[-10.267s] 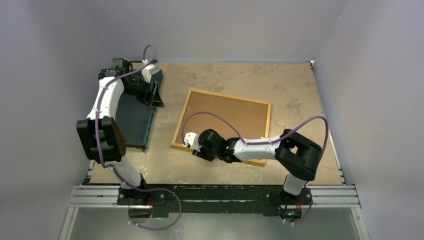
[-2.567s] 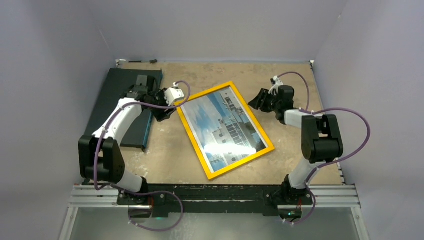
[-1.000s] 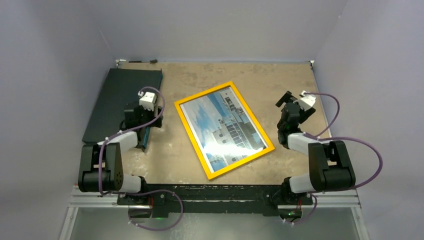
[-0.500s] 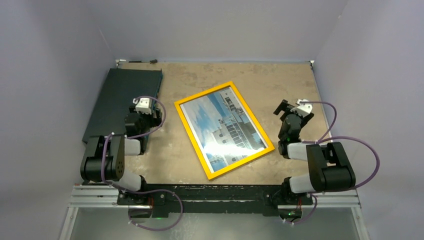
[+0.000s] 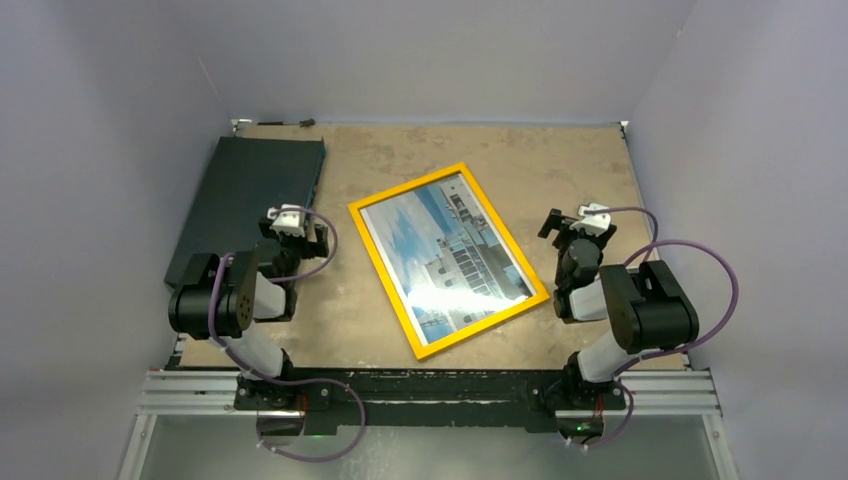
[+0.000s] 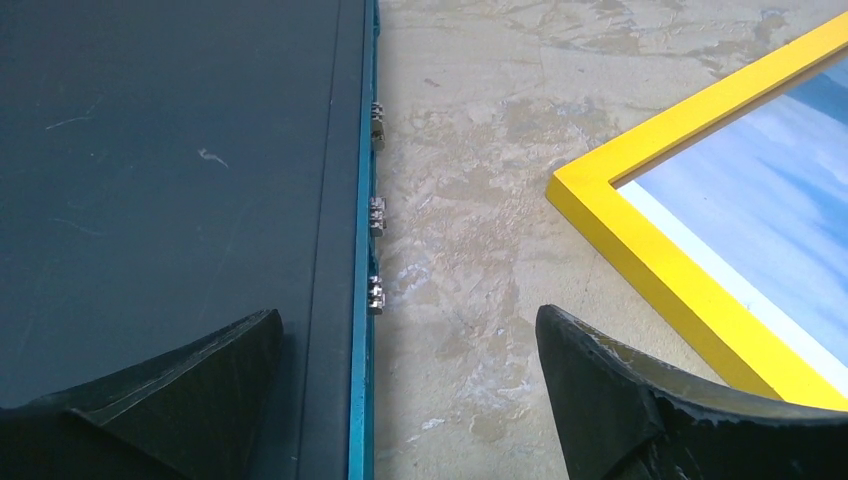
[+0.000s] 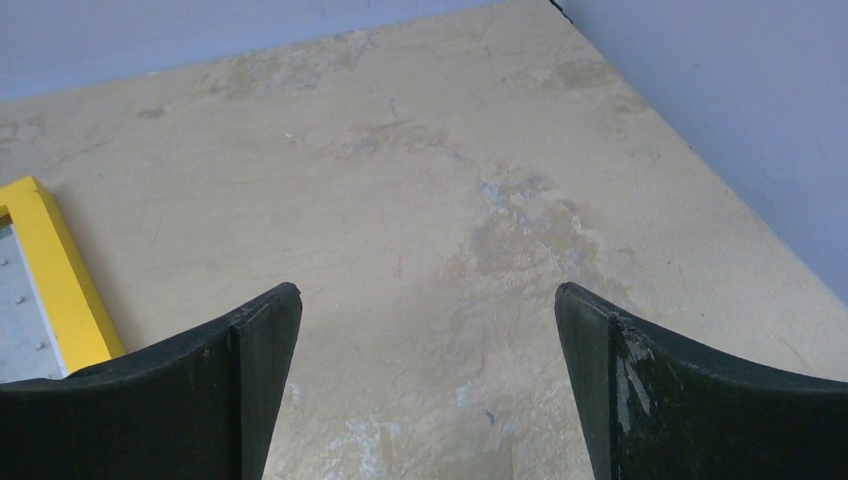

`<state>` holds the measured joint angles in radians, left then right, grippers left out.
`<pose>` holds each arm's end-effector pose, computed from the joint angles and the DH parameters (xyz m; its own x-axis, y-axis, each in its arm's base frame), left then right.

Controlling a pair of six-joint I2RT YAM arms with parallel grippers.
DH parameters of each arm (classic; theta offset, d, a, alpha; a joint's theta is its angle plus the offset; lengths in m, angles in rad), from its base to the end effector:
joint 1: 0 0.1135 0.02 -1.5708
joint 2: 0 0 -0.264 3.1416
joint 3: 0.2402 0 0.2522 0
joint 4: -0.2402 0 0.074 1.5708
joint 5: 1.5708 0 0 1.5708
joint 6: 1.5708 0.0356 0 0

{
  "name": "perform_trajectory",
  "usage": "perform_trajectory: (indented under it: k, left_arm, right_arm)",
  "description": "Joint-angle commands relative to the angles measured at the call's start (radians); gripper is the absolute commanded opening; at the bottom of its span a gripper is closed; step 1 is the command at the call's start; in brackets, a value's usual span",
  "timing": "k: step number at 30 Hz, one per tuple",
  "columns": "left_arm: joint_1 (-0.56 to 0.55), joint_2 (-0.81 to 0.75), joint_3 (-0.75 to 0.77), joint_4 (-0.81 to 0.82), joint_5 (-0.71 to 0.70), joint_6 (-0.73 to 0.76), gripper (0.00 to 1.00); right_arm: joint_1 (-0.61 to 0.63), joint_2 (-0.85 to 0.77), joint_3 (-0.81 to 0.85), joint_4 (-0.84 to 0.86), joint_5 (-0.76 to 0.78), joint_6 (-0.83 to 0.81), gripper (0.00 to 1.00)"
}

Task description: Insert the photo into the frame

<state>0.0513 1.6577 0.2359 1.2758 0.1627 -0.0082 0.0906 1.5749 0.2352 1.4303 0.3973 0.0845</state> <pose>0.2465 0.0069 0.1273 -0.1462 -0.0156 -0.9891 0.1083 0.9936 -0.0317 0.2422 0.0082 0.1625 0.1151 0.0886 -0.9894 0.2917 0.9491 0.1189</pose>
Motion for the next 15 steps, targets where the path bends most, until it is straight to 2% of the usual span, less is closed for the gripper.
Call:
perform_trajectory:
  k: [1, 15]
  left_arm:
    - [-0.01, 0.0, 0.021, 0.023, -0.012, -0.015, 0.97]
    - [-0.012, 0.005, 0.026, 0.021, -0.016, -0.015, 1.0]
  right_arm:
    - [-0.002, 0.001, 0.017, 0.12, 0.005, -0.038, 0.99]
    - [-0.002, -0.003, 0.016, 0.121, 0.009, -0.037, 0.99]
